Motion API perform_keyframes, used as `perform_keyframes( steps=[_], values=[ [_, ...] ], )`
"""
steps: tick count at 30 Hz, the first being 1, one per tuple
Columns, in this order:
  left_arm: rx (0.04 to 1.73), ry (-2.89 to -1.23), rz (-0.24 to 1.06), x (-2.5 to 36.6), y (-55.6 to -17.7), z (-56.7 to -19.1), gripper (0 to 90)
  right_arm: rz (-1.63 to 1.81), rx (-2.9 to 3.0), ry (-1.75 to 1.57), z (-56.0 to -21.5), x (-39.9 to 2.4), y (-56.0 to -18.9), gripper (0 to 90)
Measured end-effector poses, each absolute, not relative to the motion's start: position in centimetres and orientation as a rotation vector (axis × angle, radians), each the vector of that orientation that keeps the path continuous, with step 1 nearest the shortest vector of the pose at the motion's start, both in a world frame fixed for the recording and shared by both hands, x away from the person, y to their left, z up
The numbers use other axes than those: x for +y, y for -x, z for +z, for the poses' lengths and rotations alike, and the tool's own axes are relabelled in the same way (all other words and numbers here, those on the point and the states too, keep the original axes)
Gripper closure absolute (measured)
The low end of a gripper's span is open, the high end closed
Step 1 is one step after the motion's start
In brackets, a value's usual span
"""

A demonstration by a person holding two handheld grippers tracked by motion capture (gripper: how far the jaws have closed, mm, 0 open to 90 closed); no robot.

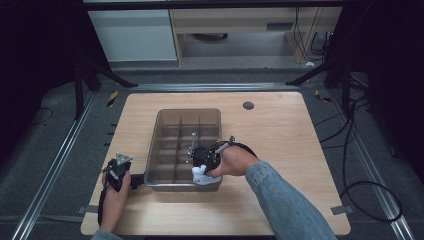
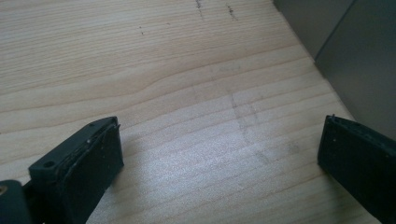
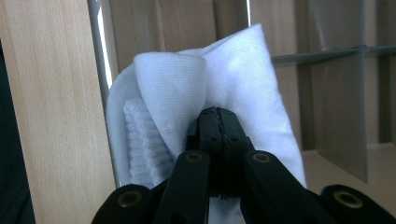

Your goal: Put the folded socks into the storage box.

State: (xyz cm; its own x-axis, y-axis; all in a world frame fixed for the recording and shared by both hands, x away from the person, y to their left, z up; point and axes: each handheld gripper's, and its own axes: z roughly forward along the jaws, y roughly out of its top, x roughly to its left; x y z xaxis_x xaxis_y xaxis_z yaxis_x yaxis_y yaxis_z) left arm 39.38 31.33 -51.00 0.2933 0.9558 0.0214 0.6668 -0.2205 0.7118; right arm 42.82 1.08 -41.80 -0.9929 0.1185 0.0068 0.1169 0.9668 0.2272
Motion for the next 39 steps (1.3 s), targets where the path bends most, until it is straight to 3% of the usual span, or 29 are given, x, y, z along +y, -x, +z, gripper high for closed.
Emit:
perform_keyframes(
  steps=[23, 39],
  values=[
    [1.446, -1.969, 0.627, 31.3, -39.4, -51.0, 0.0, 0.317, 3.109, -0.194, -43.0, 1.5, -42.6, 90.0],
    [1.442, -1.972, 0.627, 31.3, -39.4, -51.0, 0.0, 0.426, 3.024, -0.164, -39.4, 2.2, -42.8, 90.0]
  ],
)
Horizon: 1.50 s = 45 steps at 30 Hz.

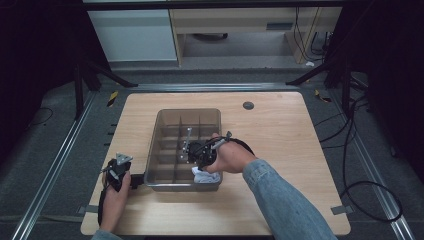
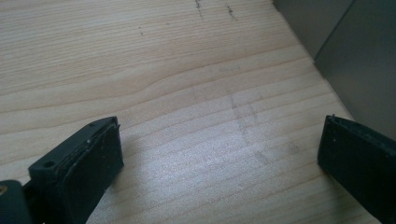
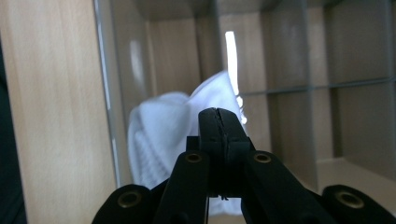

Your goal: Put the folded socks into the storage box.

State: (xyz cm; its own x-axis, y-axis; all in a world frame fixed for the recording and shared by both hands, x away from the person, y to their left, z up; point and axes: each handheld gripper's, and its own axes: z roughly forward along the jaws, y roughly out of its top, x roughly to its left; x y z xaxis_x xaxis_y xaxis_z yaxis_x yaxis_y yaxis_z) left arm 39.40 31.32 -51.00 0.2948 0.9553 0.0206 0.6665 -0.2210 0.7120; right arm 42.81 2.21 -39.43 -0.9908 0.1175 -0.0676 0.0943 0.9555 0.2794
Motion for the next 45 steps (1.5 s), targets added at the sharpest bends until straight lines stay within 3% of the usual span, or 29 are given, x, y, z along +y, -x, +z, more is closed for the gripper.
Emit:
perform_keyframes(
  steps=[25, 31, 45],
  values=[
    [1.436, -1.975, 0.628, 31.2, -39.4, -51.0, 0.0, 0.323, 3.073, -0.186, -42.3, 3.0, -42.8, 90.0],
    [1.436, -1.974, 0.626, 31.2, -39.4, -51.0, 0.0, 0.242, 3.094, -0.134, -44.5, 3.5, -42.3, 90.0],
    [1.434, -1.976, 0.628, 31.2, -39.4, -51.0, 0.0, 0.327, 3.095, -0.136, -41.8, 2.8, -42.3, 90.0]
  ],
)
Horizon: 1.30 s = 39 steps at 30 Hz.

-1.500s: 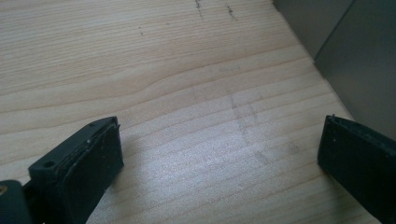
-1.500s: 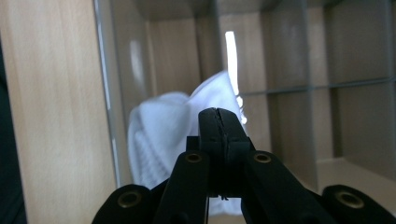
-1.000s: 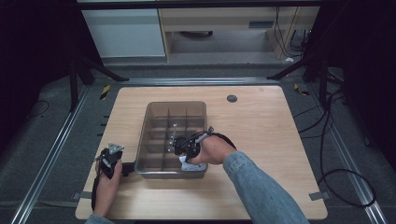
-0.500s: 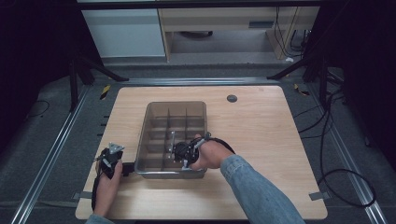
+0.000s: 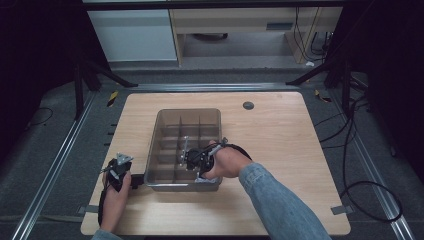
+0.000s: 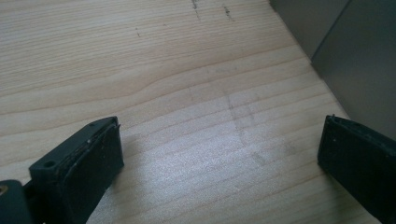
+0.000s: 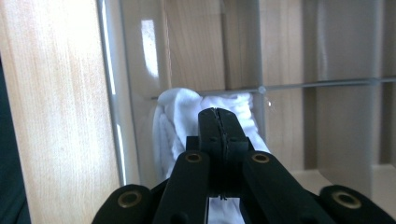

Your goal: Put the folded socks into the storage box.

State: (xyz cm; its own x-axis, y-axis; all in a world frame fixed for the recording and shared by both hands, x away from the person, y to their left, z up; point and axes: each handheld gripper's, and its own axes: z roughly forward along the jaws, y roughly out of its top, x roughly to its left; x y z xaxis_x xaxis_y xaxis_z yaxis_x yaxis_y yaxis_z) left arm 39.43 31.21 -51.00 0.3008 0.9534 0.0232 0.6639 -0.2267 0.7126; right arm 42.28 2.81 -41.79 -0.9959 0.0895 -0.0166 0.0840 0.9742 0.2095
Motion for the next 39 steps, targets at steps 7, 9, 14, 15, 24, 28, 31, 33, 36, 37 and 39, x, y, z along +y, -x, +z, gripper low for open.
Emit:
perform_keyframes(
  steps=[7, 9, 14, 15, 24, 28, 31, 33, 36, 37, 39],
  values=[
    [1.434, -1.976, 0.628, 31.2, -39.4, -51.0, 0.0, 0.358, 3.068, -0.166, -40.5, 1.5, -42.1, 90.0],
    [1.434, -1.976, 0.628, 31.2, -39.4, -51.0, 0.0, 0.372, 3.062, -0.183, -40.3, 1.2, -42.0, 90.0],
    [1.434, -1.976, 0.627, 31.2, -39.4, -51.0, 0.0, 0.388, 3.052, -0.186, -39.5, 0.6, -42.0, 90.0],
    [1.434, -1.976, 0.627, 31.2, -39.4, -51.0, 0.0, 0.389, 3.047, -0.185, -39.3, 0.4, -42.0, 90.0],
    [1.434, -1.976, 0.628, 31.2, -39.4, -51.0, 0.0, 0.396, 3.036, -0.206, -38.5, -0.5, -42.0, 90.0],
    [1.435, -1.975, 0.629, 31.2, -39.4, -51.0, 0.0, 0.387, 3.039, -0.217, -39.3, -0.3, -42.1, 90.0],
    [1.435, -1.976, 0.628, 31.2, -39.4, -51.0, 0.0, 0.389, 3.050, -0.214, -39.8, -0.1, -42.0, 90.0],
    [1.434, -1.976, 0.629, 31.2, -39.4, -51.0, 0.0, 0.386, 3.054, -0.220, -40.1, 0.1, -42.0, 90.0],
    [1.434, -1.977, 0.630, 31.2, -39.4, -51.0, 0.0, 0.391, 3.057, -0.232, -40.4, 0.1, -42.2, 90.0],
    [1.436, -1.974, 0.627, 31.2, -39.4, -51.0, 0.0, 0.396, 3.061, -0.237, -40.6, 0.0, -42.2, 90.0],
    [1.437, -1.973, 0.627, 31.2, -39.4, -51.0, 0.0, 0.391, 3.061, -0.236, -40.9, -0.1, -42.2, 90.0]
  ],
)
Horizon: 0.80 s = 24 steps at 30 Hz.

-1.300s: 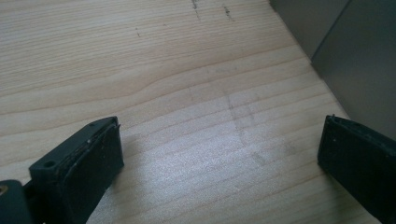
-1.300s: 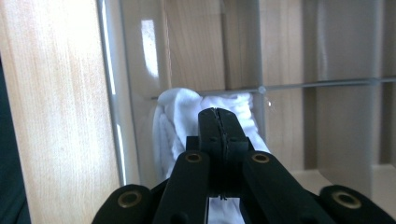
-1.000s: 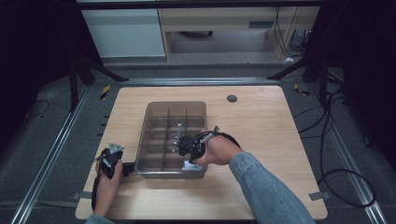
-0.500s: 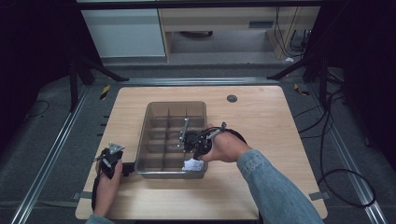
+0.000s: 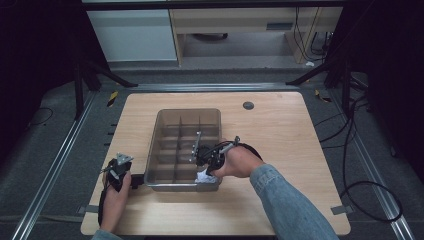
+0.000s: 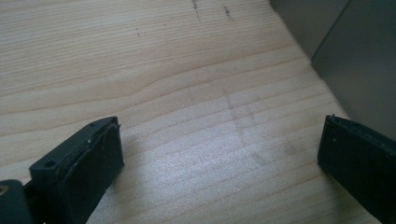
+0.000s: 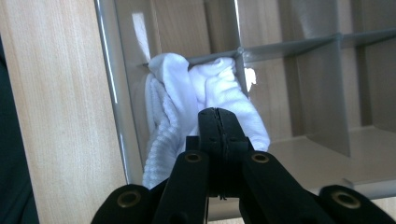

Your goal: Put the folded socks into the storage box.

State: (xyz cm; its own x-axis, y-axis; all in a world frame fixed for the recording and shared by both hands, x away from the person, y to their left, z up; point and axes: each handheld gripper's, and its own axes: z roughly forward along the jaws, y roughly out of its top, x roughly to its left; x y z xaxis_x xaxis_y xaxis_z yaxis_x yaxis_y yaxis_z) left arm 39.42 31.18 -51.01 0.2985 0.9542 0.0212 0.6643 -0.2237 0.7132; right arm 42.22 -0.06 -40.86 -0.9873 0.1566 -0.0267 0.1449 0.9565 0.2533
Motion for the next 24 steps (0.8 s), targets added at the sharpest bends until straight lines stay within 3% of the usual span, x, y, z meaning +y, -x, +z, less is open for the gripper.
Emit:
perform_keyframes(
  steps=[24],
  values=[
    [1.436, -1.976, 0.627, 31.2, -39.4, -51.0, 0.0, 0.325, 3.064, -0.262, -42.6, 0.4, -42.2, 90.0]
  ],
)
